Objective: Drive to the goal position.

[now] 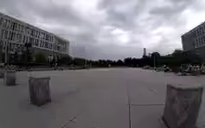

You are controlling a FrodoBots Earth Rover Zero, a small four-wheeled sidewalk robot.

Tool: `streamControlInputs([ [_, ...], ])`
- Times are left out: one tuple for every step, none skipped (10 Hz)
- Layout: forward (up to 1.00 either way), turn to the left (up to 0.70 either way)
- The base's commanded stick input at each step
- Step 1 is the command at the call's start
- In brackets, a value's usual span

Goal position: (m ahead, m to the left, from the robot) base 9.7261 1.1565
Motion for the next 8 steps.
streamControlInputs([
  [0.70, -0.35],
  [0.70, -0.35],
  [0.70, -0.12],
  [0.70, 0.00],
  [0.70, 0.00],
  [0.70, 0.00],
  [0.70, 0.00],
  [0.70, 0.00],
])
